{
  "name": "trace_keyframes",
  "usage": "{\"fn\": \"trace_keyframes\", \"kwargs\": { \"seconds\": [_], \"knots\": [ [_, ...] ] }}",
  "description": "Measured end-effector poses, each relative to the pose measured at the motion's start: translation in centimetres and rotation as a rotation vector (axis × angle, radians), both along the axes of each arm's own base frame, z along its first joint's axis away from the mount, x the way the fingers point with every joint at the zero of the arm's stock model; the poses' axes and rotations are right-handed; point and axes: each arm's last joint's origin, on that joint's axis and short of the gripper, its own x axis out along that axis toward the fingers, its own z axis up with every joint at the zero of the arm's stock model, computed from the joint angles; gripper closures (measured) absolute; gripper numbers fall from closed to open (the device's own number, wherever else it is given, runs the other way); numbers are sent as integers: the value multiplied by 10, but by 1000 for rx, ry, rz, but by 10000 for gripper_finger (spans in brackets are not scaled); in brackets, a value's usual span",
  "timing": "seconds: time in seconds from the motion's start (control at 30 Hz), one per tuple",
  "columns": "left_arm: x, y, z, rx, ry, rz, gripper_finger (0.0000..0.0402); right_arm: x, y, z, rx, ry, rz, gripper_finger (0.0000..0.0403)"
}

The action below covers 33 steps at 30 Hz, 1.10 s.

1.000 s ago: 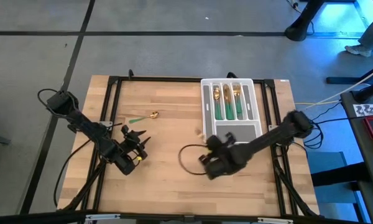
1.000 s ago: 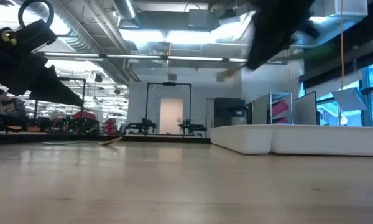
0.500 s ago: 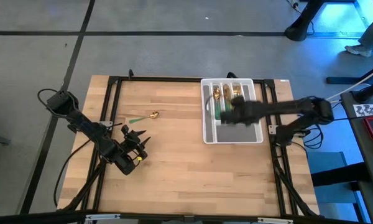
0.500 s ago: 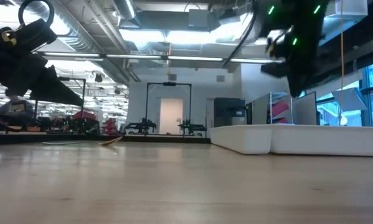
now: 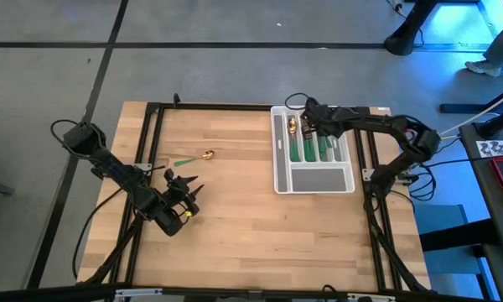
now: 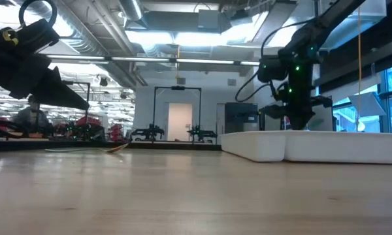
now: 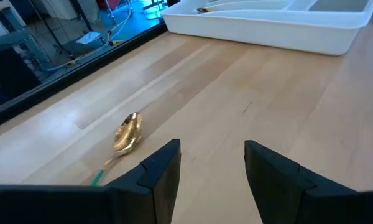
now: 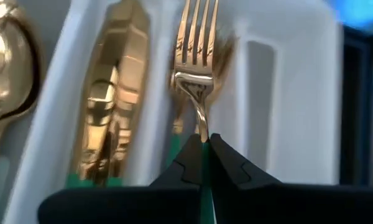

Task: Sort silverware
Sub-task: Put the green fork into the silverware tray, then put the green spoon into the silverware tray

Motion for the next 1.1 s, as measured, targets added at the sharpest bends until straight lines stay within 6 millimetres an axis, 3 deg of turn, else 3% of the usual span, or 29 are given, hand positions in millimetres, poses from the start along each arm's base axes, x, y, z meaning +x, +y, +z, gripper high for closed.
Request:
{"fn": "trace_keyframes", "kwargs": {
  "seconds": [0.27,0.43,0.6,0.73,0.9,1.0,1.1],
  "knots": [
    [1,0,0,-33,-10,5,235,4,-3,-17,37,57,5,389],
    [2,2,-2,-89,-2,24,235,4,-1,-15,60,69,58,326],
    [5,7,-3,-142,39,47,235,2,1,13,37,75,135,236],
    [13,23,-7,-227,133,113,235,-3,9,46,7,40,190,194],
    [26,57,-11,-323,311,189,235,-1,49,79,-68,-52,339,184],
    [30,79,-12,-312,415,203,235,9,90,87,-109,-155,435,187],
    [35,102,-9,-333,500,208,235,22,139,80,-186,-272,542,191]
  ]
}}
